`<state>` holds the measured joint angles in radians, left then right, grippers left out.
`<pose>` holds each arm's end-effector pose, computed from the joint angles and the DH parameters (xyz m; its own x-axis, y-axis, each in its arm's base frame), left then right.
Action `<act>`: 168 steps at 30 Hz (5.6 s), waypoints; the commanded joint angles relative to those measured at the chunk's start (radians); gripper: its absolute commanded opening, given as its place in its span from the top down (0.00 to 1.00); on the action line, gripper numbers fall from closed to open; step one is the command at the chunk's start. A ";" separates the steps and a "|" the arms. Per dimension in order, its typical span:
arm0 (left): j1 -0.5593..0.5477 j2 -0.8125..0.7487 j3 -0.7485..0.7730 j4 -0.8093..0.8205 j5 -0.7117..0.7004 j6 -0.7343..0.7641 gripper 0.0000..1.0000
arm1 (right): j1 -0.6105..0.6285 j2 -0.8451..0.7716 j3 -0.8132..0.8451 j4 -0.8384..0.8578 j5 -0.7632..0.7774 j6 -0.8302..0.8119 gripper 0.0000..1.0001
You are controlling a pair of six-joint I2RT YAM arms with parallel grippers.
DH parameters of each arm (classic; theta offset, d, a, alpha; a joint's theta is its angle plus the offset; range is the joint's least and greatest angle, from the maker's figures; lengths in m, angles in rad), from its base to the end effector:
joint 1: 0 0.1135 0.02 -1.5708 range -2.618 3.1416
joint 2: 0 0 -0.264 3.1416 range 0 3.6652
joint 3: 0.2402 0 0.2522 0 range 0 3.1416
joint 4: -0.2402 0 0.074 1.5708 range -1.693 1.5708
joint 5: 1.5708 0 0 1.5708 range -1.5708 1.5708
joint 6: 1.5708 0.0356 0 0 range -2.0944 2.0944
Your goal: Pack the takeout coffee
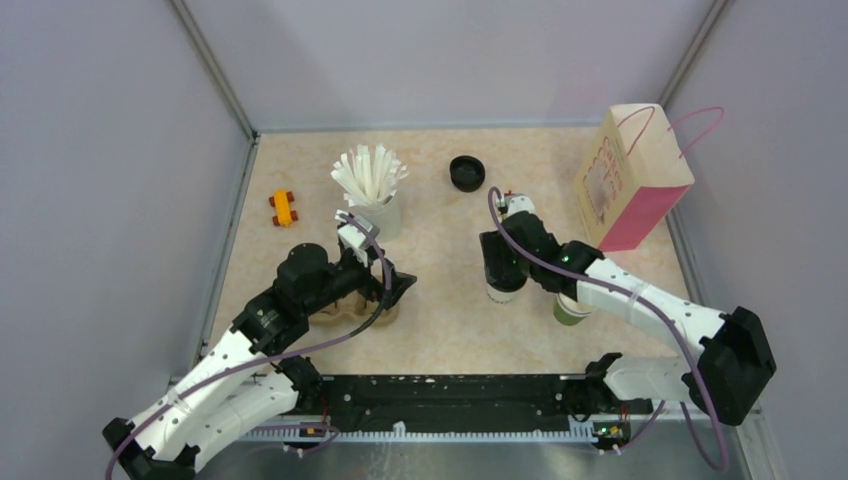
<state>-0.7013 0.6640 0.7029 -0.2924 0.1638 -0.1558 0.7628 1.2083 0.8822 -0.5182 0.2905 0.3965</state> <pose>0.1186 -0.1078 0.3183 -0.3068 0.0587 -0.9500 0.7183 0.6691 -0.1906 0.1874 0.1650 0.2579 -0.7010 -0.1582 -0.6954 -0.2751 0.9596 0.0590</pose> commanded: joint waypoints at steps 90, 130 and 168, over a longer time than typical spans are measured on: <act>-0.009 0.635 -0.013 0.490 0.522 -0.225 0.24 | -0.020 -0.357 -0.134 -0.076 -0.386 0.193 0.64; -0.035 0.750 0.039 0.396 0.451 -0.211 0.43 | -0.091 -0.351 -0.344 0.115 -0.525 0.251 0.71; -0.069 0.598 -0.033 0.364 0.309 -0.424 0.37 | -0.134 -0.208 -0.293 0.268 -0.456 0.069 0.56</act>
<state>-0.7620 1.3075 0.6857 0.0448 0.4881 -0.5564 0.6552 1.0019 0.5598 -0.1505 -0.2039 0.5362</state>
